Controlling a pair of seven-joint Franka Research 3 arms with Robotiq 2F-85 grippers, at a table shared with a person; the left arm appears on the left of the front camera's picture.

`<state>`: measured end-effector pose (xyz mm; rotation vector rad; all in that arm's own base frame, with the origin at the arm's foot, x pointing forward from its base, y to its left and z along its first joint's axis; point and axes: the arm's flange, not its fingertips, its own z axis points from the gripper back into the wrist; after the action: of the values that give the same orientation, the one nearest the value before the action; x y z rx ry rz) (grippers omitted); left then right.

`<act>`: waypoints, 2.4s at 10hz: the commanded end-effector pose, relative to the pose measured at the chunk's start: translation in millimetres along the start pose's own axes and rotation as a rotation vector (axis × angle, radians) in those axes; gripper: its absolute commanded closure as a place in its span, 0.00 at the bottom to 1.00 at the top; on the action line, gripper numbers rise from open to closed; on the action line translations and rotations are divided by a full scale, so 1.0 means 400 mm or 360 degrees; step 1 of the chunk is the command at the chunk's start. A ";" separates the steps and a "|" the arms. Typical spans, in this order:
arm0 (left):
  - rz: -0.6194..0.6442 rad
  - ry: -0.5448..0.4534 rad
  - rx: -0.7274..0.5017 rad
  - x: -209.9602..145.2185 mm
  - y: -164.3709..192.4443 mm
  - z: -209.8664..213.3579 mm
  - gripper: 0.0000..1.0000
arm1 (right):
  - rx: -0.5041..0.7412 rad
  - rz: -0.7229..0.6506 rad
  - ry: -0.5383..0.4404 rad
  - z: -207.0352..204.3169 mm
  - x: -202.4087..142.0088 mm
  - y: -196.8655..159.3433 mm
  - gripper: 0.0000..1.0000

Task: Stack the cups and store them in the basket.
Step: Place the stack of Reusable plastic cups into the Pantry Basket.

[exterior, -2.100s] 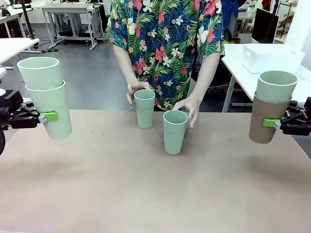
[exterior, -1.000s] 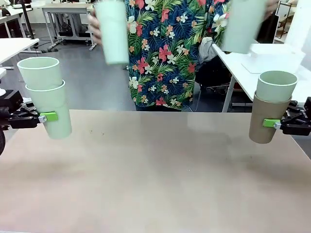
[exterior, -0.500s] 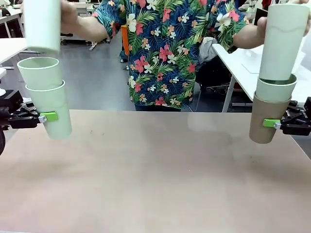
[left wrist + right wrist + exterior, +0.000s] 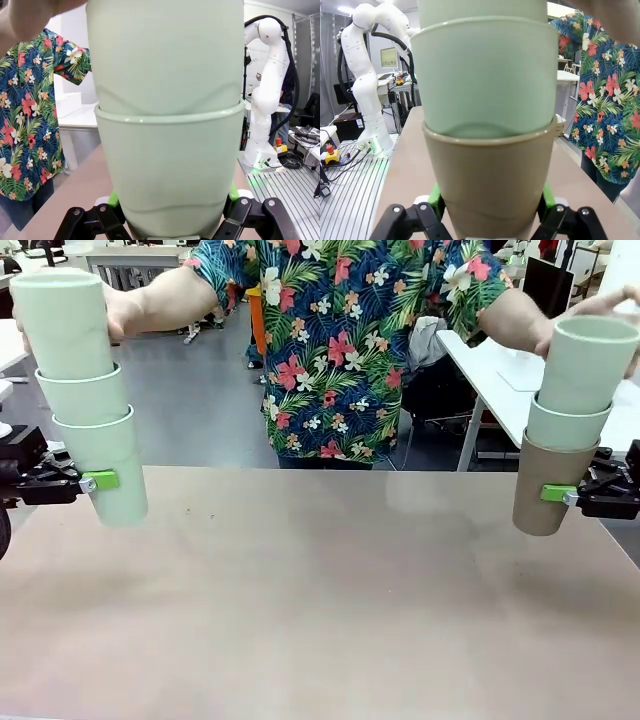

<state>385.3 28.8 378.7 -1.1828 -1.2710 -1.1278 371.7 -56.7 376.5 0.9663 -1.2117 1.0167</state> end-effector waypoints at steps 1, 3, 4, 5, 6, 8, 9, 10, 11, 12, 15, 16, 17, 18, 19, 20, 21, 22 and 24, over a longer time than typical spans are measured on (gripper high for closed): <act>-0.0024 -0.0014 -0.0024 0.005 -0.006 0.006 0.14 | 0.0004 0.0022 -0.0014 -0.001 0.009 0.002 0.13; -0.0024 -0.0014 -0.0024 0.005 -0.006 0.006 0.14 | 0.0004 0.0022 -0.0014 -0.001 0.009 0.002 0.13; -0.0024 -0.0014 -0.0024 0.005 -0.006 0.006 0.14 | 0.0004 0.0022 -0.0014 -0.001 0.009 0.002 0.13; -0.0024 -0.0014 -0.0024 0.005 -0.006 0.006 0.14 | 0.0004 0.0022 -0.0014 -0.001 0.009 0.002 0.13; -0.0024 -0.0014 -0.0024 0.005 -0.006 0.006 0.14 | 0.0004 0.0022 -0.0014 -0.001 0.009 0.002 0.13; -0.0024 -0.0014 -0.0024 0.005 -0.006 0.006 0.14 | 0.0004 0.0022 -0.0014 -0.001 0.009 0.002 0.13; -0.0024 -0.0014 -0.0024 0.005 -0.006 0.006 0.14 | 0.0004 0.0022 -0.0014 -0.001 0.009 0.002 0.13; -0.0024 -0.0014 -0.0024 0.005 -0.006 0.006 0.14 | 0.0004 0.0022 -0.0014 -0.001 0.009 0.002 0.13; -0.0024 -0.0014 -0.0024 0.005 -0.006 0.006 0.14 | 0.0004 0.0022 -0.0014 -0.001 0.009 0.002 0.13; -0.0024 -0.0014 -0.0024 0.005 -0.006 0.006 0.14 | 0.0004 0.0022 -0.0014 -0.001 0.009 0.002 0.13; -0.0024 -0.0014 -0.0024 0.005 -0.006 0.006 0.14 | 0.0004 0.0022 -0.0014 -0.001 0.009 0.002 0.13; -0.0024 -0.0014 -0.0024 0.005 -0.006 0.006 0.14 | 0.0004 0.0022 -0.0014 -0.001 0.009 0.002 0.13; -0.0024 -0.0014 -0.0024 0.005 -0.006 0.006 0.14 | 0.0004 0.0022 -0.0014 -0.001 0.009 0.002 0.13; -0.0024 -0.0014 -0.0024 0.005 -0.006 0.006 0.14 | 0.0004 0.0022 -0.0014 -0.001 0.009 0.002 0.13; -0.0024 -0.0014 -0.0024 0.005 -0.006 0.006 0.14 | 0.0004 0.0022 -0.0014 -0.001 0.009 0.002 0.13; -0.0024 -0.0014 -0.0024 0.005 -0.006 0.006 0.14 | 0.0004 0.0022 -0.0014 -0.001 0.009 0.002 0.13; -0.0024 -0.0014 -0.0024 0.005 -0.006 0.006 0.14 | 0.0004 0.0022 -0.0014 -0.001 0.009 0.002 0.13; -0.0024 -0.0014 -0.0024 0.005 -0.006 0.006 0.14 | 0.0004 0.0022 -0.0014 -0.001 0.009 0.002 0.13; -0.0024 -0.0014 -0.0024 0.005 -0.006 0.006 0.14 | 0.0004 0.0022 -0.0014 -0.001 0.009 0.002 0.13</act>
<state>385.3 28.8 378.5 -1.1829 -1.2706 -1.1278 371.7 -56.7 376.3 0.9665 -1.2113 1.0164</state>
